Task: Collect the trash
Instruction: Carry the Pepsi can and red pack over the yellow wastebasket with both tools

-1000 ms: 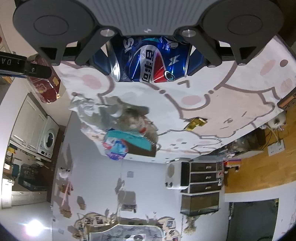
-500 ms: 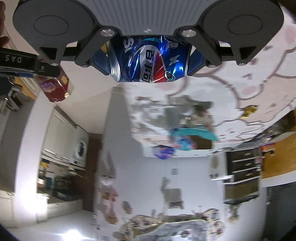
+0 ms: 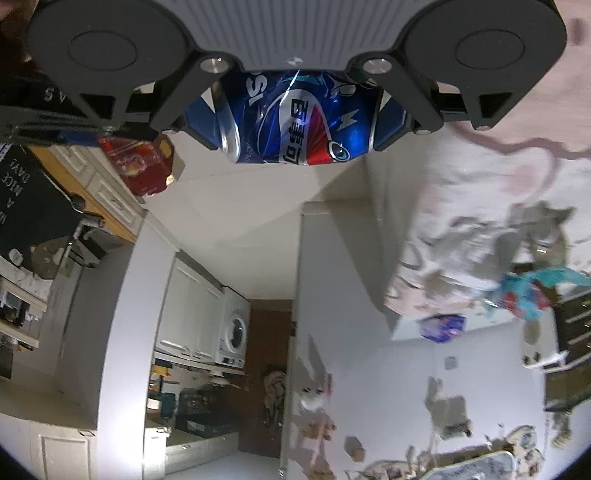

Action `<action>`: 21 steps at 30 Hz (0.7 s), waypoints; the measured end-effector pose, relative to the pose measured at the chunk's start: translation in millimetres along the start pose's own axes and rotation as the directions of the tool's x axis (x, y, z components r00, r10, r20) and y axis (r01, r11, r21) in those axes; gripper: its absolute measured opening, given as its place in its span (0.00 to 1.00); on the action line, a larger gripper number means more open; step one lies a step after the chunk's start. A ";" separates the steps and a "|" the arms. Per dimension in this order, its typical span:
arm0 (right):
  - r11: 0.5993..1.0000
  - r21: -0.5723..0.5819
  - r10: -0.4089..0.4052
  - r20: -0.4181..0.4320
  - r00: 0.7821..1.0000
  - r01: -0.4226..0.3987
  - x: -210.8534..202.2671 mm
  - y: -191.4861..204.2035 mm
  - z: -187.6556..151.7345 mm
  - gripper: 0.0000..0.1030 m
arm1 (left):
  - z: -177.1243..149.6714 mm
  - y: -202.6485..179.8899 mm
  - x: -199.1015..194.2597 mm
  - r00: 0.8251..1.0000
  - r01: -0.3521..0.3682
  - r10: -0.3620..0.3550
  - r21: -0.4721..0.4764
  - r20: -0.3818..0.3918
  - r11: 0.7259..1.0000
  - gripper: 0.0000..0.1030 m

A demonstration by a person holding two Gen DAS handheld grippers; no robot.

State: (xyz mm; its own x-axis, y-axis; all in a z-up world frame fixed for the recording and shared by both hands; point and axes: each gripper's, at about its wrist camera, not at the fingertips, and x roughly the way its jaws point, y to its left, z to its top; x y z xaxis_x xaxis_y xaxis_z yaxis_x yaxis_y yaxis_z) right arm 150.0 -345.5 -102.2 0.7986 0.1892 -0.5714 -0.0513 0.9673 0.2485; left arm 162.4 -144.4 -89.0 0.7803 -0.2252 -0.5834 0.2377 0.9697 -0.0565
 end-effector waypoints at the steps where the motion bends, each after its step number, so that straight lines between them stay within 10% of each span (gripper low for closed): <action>1: 1.000 0.011 -0.005 -0.006 1.000 0.005 4.8 -8.3 -2.0 0.53 | -1.2 -3.9 10.8 1.000 0.010 -0.010 -0.004 -0.004 1.000 0.85; 21: 0.987 0.156 -0.004 -0.248 0.969 0.044 216.2 -126.5 -32.9 0.53 | -41.4 -9.8 288.8 0.972 -0.054 0.025 -0.116 -0.232 0.992 0.85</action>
State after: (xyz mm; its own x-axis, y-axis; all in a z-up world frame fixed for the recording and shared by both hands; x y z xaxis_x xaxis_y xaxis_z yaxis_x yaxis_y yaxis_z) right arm 309.5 -421.4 -283.0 0.6250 0.2210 -0.7487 0.0786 0.9364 0.3421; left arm 361.5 -215.0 -290.5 0.6303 -0.1724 -0.7570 0.1265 0.9848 -0.1189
